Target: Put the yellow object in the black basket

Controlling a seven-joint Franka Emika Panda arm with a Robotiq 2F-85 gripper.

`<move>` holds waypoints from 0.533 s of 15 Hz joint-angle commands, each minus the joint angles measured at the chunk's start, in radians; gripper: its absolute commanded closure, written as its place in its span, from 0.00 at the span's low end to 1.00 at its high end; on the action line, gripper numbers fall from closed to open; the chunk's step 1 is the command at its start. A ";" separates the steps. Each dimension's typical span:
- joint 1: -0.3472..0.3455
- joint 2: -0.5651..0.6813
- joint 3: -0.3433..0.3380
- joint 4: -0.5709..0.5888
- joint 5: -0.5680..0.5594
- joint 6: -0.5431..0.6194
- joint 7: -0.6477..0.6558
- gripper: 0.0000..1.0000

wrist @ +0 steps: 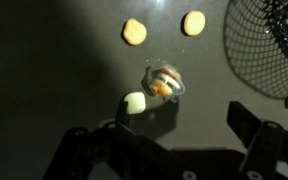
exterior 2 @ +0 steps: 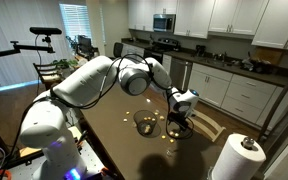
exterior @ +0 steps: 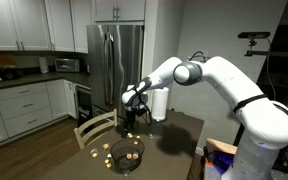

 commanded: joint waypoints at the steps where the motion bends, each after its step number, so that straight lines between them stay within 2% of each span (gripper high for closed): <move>1: 0.006 0.015 -0.006 0.015 -0.013 0.002 0.017 0.00; 2: 0.008 0.015 -0.009 0.015 -0.016 0.002 0.021 0.00; 3: 0.006 0.014 -0.009 0.016 -0.015 -0.001 0.019 0.10; 4: 0.004 0.015 -0.008 0.017 -0.014 -0.002 0.017 0.28; 8: 0.004 0.020 -0.007 0.021 -0.014 0.000 0.015 0.54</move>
